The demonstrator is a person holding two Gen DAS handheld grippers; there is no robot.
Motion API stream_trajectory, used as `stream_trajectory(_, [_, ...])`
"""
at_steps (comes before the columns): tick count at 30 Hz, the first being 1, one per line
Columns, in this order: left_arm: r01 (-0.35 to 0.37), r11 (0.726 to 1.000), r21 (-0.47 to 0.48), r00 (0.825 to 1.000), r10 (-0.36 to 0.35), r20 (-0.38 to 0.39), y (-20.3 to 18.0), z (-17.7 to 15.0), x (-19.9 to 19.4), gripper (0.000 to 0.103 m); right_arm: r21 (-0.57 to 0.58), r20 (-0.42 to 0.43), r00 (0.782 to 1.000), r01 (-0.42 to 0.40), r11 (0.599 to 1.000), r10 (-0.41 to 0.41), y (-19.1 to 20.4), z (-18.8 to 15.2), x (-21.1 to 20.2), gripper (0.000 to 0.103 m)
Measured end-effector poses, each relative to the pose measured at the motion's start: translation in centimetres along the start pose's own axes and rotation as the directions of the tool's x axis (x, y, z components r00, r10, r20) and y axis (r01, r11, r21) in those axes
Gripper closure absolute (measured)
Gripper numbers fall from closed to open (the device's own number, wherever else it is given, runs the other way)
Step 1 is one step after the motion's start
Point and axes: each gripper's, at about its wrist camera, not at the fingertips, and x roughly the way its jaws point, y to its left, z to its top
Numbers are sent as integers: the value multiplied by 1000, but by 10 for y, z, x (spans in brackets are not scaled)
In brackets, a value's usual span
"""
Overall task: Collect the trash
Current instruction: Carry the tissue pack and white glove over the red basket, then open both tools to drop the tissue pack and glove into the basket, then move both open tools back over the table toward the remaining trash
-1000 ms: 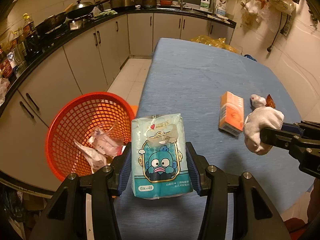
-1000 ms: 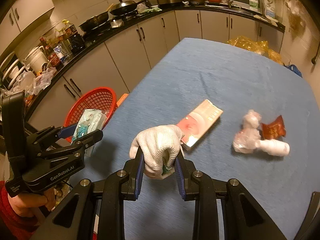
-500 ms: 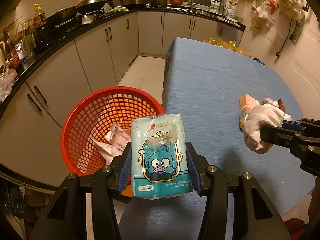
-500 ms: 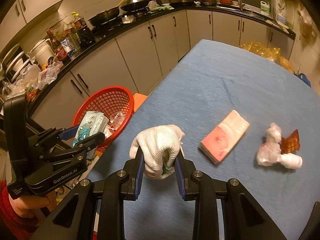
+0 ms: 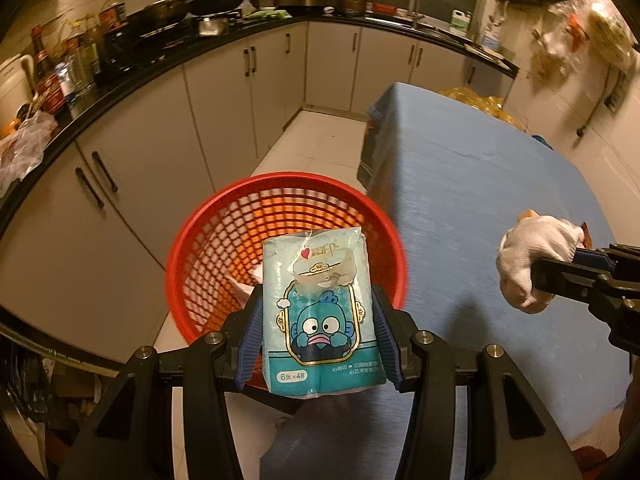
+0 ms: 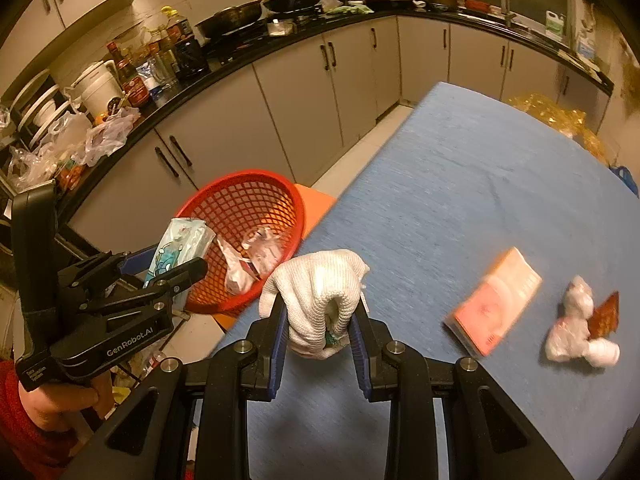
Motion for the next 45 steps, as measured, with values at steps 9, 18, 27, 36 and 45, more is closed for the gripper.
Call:
stream_trajectory(9, [-18,999,-49,1000,18,-9,33,12,10,54,-33,-10,1000,-28,999,28,24,31,24,72])
stream_trajectory(18, [-10,998,-66,1000,10,4,48,21,15,53,-33,-19,998,-61,998,60,45,62,53,70])
stream_trajectory(27, [-1,994,-106,998,8,67,53,27,7,20,-16,39,996,-82,997,82,50,85,50,49])
stream_trajectory(36, [1,995,-101,997,7,75,32,23,2,18,40,79,997,-18,999,15,19,60,19,48])
stream_trajectory(45, [51,999,-17,998,-50,43,-24,15,0,17,144,58,997,46,988,-54,-34,7,-7,48])
